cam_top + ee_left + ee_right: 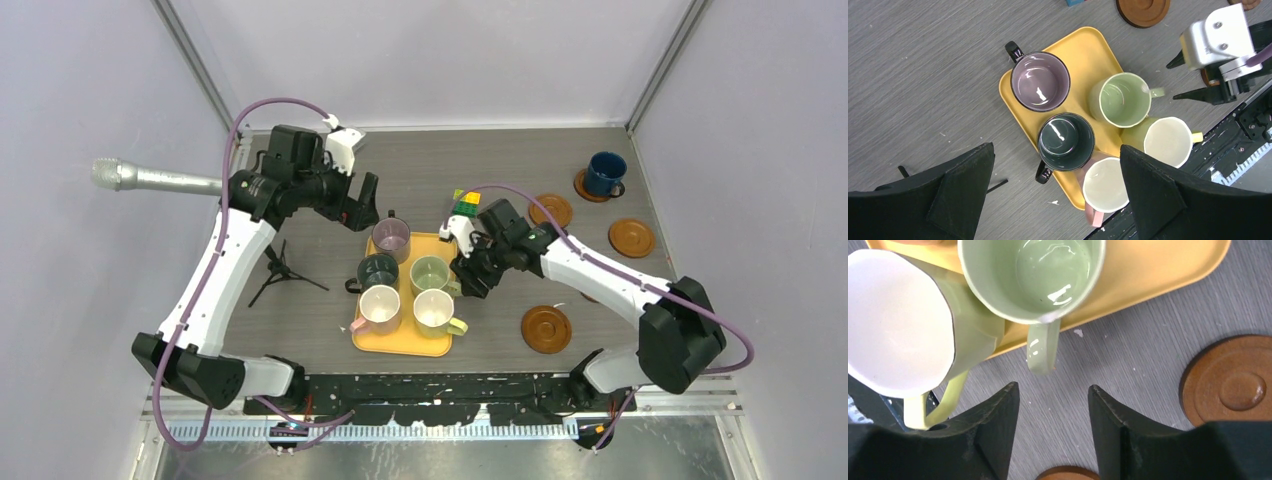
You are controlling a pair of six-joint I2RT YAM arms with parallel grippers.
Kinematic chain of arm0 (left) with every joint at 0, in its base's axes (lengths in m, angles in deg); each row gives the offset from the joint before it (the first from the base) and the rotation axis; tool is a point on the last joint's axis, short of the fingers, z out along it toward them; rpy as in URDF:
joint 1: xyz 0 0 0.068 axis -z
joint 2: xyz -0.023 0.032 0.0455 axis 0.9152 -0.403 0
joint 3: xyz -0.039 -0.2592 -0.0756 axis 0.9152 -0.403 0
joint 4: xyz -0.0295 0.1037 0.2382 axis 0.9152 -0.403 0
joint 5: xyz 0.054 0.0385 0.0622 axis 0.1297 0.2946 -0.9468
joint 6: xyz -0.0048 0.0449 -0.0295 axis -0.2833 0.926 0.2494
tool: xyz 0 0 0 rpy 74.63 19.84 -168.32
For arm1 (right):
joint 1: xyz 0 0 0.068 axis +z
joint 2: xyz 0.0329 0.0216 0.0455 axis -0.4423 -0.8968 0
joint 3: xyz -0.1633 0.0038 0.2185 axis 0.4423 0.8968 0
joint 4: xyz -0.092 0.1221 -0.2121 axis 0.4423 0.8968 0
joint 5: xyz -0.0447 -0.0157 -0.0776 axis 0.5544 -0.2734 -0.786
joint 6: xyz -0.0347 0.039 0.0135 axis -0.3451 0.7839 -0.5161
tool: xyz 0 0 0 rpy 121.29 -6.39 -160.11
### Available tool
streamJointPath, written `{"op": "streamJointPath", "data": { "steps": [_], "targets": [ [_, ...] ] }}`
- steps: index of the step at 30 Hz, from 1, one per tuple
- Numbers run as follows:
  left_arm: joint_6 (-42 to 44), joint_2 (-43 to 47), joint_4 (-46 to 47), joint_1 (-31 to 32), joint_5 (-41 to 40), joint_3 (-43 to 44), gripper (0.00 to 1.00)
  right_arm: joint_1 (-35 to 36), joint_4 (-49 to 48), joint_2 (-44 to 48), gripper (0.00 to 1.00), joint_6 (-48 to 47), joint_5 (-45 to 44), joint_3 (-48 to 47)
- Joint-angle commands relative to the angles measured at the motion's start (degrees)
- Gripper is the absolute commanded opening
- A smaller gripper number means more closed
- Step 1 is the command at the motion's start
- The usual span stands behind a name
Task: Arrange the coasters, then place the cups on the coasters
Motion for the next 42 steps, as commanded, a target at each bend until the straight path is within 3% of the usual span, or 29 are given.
{"op": "streamJointPath", "data": {
  "steps": [1, 19, 25, 29, 32, 37, 42],
  "targets": [
    [-0.29, 1.38, 2.82, -0.32, -0.47, -0.33, 0.98, 1.89, -8.25, -1.91, 0.55, 1.40, -3.90, 0.31],
    [0.21, 2.04, 3.19, -0.32, -0.66, -1.60, 0.97, 8.26, -14.57, -9.47, 0.46, 3.36, -7.78, 1.29],
    [0.62, 2.44, 3.24, -0.32, -1.48, -2.24, 0.97, 8.34, -13.67, -8.55, 0.20, 4.38, -7.96, 0.94],
    [1.06, 2.44, 3.18, -0.32, -2.36, -1.85, 0.97, 8.30, -12.75, -2.42, 0.02, 3.61, -7.97, 2.48],
    [0.85, 2.23, 3.27, -0.32, -2.35, -1.67, 0.97, 8.07, -12.02, 1.30, 0.00, 3.60, -9.01, 2.64],
    [0.86, 2.09, 3.07, -0.32, -2.44, -1.19, 0.97, 4.31, -8.67, 5.96, 0.00, 5.77, -8.64, -0.32],
    [1.50, 1.87, 2.99, -0.32, -2.04, -0.41, 1.00, -8.50, -4.95, 8.88, 0.01, 7.17, -1.52, -4.09]
  ]
}}
